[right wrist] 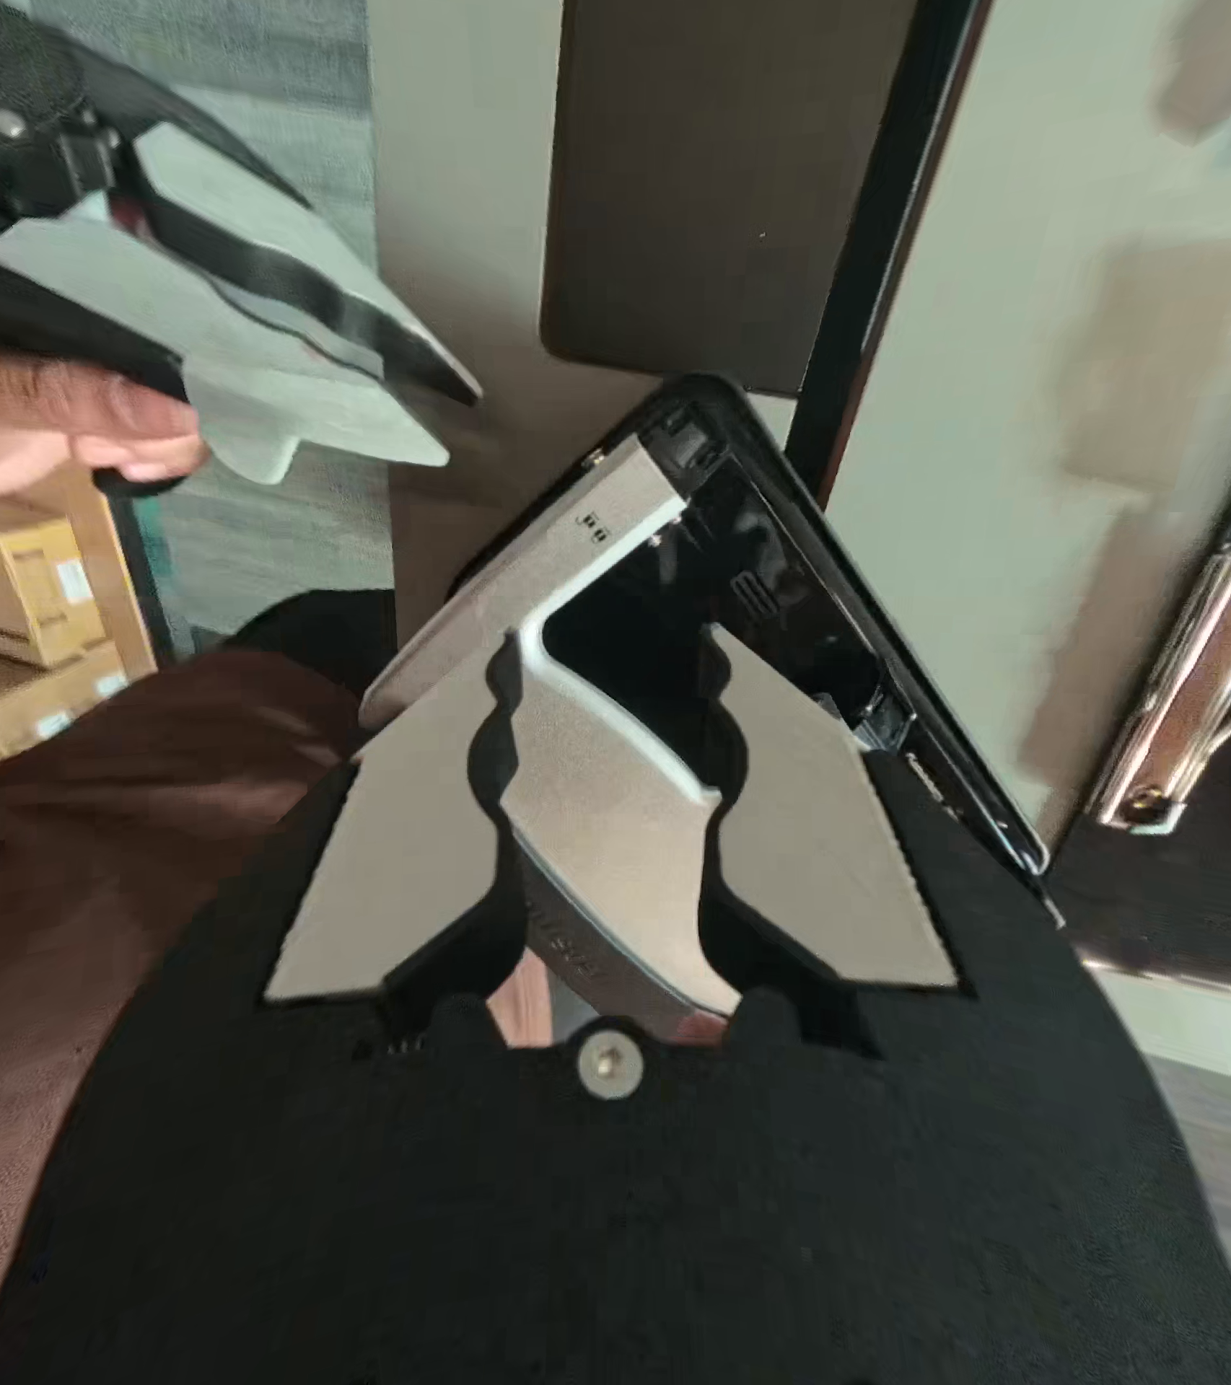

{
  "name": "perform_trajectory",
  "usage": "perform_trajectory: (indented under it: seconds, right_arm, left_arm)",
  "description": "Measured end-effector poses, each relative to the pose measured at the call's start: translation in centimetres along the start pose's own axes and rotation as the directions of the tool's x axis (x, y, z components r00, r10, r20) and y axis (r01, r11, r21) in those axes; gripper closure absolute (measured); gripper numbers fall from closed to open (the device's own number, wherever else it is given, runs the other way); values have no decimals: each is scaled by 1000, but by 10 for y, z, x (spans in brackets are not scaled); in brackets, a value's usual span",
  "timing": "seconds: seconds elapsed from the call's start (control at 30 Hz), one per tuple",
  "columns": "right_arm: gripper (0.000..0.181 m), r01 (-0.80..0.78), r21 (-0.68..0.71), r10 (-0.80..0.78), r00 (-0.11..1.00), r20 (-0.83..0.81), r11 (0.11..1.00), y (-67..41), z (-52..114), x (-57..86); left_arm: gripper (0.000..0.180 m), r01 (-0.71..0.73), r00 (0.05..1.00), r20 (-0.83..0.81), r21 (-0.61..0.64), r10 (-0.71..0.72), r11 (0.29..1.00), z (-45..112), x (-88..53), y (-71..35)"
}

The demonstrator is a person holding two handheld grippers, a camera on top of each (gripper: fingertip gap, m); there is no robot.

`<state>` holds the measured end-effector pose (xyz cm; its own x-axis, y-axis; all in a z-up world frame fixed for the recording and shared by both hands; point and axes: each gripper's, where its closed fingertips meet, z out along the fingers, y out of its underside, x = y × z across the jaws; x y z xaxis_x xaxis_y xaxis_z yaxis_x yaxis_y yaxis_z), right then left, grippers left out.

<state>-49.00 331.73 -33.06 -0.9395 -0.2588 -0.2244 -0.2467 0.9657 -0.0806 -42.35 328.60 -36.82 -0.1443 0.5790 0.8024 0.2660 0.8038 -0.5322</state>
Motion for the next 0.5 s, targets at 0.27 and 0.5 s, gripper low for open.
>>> perform_trajectory:
  seconds: [0.27, 0.5]
  right_arm:
    - [126, -233, 99, 217, 965, 146, 968, 35, 25, -20]
    - [123, -257, 258, 202, 954, 220, 931, 24, 29, -34]
  left_arm:
    - [156, -551, 827, -62, -292, 559, 782, 24, -20, -9]
    - [165, -673, 734, -334, -476, 592, 566, 43, -16, 11]
